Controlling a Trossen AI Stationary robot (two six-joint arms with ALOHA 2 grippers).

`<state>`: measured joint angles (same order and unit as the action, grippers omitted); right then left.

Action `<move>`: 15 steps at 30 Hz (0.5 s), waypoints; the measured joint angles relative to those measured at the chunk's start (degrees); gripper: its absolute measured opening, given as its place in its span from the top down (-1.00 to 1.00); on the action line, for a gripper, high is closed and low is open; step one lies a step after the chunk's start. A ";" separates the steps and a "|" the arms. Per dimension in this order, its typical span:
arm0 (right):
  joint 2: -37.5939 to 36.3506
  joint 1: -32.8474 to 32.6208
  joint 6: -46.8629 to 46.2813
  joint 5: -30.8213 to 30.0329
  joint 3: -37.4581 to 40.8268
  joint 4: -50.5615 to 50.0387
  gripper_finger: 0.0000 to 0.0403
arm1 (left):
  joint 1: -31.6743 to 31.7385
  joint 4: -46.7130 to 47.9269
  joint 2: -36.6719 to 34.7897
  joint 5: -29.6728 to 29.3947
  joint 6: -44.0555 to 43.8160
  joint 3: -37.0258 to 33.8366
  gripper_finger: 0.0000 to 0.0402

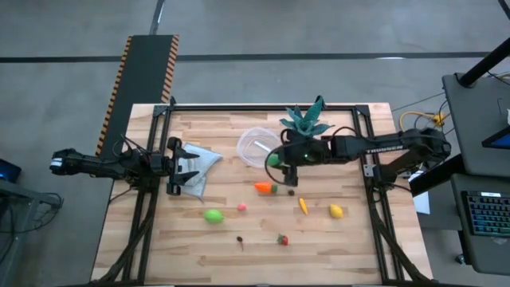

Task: Pick and placing Produce into tupperware
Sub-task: Put the green corn into the transparent container

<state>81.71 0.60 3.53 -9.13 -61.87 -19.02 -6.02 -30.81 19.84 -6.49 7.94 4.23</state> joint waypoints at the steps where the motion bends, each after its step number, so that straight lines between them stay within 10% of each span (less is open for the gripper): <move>1: 0.00 0.51 0.67 0.00 -0.31 0.49 0.00 | 0.01 0.00 0.00 0.01 0.00 -0.01 -0.15; 15: 2.52 10.00 3.22 0.36 -1.74 2.20 0.00 | 0.01 -0.08 0.00 0.01 0.00 -0.02 -0.15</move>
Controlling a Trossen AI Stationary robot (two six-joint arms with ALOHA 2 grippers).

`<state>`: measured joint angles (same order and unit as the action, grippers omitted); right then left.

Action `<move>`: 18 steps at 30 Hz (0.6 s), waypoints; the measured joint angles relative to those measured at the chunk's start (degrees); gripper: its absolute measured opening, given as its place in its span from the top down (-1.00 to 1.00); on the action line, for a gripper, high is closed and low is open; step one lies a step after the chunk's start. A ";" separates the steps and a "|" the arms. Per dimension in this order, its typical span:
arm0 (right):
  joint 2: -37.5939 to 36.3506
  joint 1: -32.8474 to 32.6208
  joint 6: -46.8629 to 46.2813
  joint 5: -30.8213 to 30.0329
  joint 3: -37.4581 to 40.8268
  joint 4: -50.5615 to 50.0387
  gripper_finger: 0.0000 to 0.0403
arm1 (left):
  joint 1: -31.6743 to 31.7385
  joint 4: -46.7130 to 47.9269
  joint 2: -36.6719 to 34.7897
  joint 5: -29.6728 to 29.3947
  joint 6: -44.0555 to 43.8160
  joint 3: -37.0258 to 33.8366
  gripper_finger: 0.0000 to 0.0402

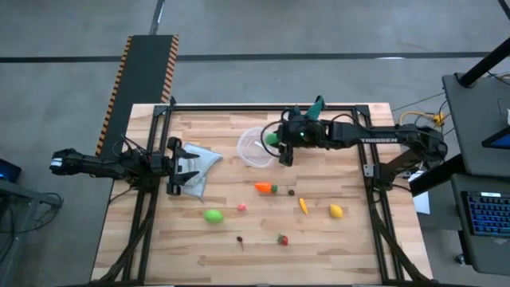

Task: Pick and placing Produce into tupperware
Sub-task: Put the green corn into the transparent container

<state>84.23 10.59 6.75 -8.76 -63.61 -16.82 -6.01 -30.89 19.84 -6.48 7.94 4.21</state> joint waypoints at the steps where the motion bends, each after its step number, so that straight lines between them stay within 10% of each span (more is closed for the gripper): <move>1: 0.96 0.04 0.39 0.04 -0.68 0.38 0.00 | -0.01 -0.01 -0.07 0.00 0.00 0.00 -0.15; 18: 22.87 1.47 5.20 0.13 -18.70 -15.26 0.00 | -0.01 -0.12 -0.43 0.00 0.00 -0.04 -0.15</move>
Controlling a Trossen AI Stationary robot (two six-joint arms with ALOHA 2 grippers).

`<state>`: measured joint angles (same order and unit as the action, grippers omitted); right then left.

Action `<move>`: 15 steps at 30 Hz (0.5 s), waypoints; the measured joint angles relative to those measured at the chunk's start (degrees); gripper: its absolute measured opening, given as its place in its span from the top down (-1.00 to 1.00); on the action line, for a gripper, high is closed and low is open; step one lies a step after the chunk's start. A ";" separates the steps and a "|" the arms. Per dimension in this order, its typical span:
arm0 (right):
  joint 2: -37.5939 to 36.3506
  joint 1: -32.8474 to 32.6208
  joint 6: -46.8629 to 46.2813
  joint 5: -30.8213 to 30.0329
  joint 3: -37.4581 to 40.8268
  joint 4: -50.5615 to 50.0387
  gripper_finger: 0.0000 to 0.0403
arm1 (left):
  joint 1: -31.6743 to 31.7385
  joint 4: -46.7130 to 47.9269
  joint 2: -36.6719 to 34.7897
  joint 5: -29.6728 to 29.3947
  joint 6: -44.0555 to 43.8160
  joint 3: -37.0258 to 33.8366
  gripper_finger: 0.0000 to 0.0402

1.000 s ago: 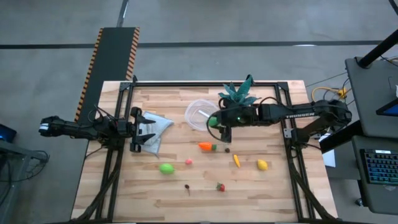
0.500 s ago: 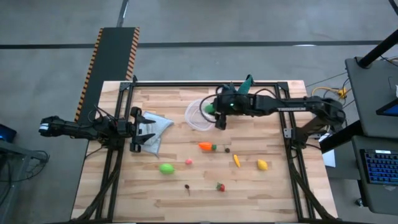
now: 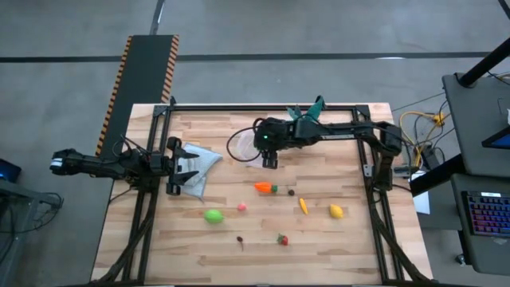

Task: Pick and placing Produce into tupperware
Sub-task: Put the green corn into the transparent container

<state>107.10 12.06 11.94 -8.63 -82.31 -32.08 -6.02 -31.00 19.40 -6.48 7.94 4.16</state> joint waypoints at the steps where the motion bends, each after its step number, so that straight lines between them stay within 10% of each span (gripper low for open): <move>1: 0.56 0.32 0.13 -0.06 -0.32 -0.78 0.00 | 0.01 0.00 -0.02 0.00 0.00 -0.02 -0.15; 15: 1.71 2.87 0.02 4.01 -0.60 -1.97 0.00 | 0.02 0.07 -0.03 0.02 0.00 -0.07 -0.15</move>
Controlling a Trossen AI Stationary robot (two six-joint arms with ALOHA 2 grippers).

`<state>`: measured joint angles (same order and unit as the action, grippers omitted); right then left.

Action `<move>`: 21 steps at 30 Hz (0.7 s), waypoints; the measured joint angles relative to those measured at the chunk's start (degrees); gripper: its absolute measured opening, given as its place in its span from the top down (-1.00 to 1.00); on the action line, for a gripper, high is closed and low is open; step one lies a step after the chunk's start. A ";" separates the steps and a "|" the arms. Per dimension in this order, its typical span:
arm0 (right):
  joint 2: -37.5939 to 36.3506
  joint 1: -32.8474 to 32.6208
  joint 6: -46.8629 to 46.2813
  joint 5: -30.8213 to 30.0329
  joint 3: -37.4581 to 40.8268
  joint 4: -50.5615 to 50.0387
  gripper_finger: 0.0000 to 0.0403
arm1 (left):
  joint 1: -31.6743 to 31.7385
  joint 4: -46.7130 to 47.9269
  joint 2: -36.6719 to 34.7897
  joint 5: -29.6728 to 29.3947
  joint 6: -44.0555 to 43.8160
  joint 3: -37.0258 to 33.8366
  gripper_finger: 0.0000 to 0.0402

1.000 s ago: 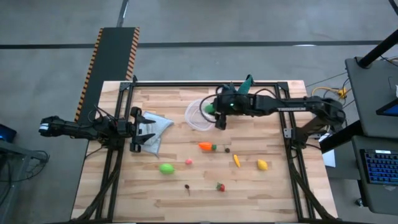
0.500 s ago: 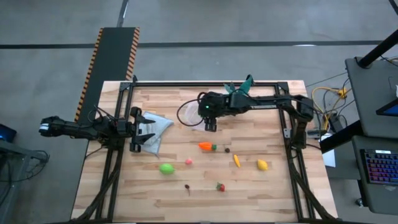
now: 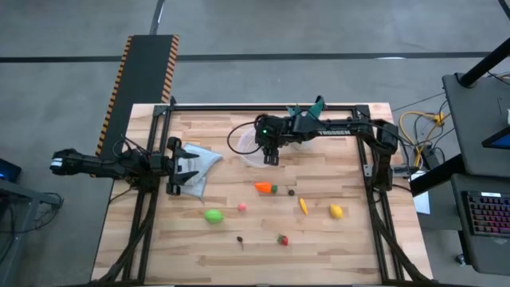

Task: Pick and placing Produce into tupperware
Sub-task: Put the green corn into the transparent container

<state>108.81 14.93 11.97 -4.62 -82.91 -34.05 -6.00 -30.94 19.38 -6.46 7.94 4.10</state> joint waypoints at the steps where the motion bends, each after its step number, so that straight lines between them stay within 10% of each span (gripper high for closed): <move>1: 0.00 -0.02 -0.21 0.65 0.02 -0.05 0.00 | -0.01 0.00 0.00 0.00 0.00 0.00 -0.15; 21: 0.02 -0.43 -1.44 4.05 3.77 3.53 0.00 | -0.02 0.04 0.04 0.00 0.00 0.00 -0.15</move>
<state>108.84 14.50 10.52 -0.57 -79.14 -30.52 -6.02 -30.89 19.41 -6.46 7.94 4.10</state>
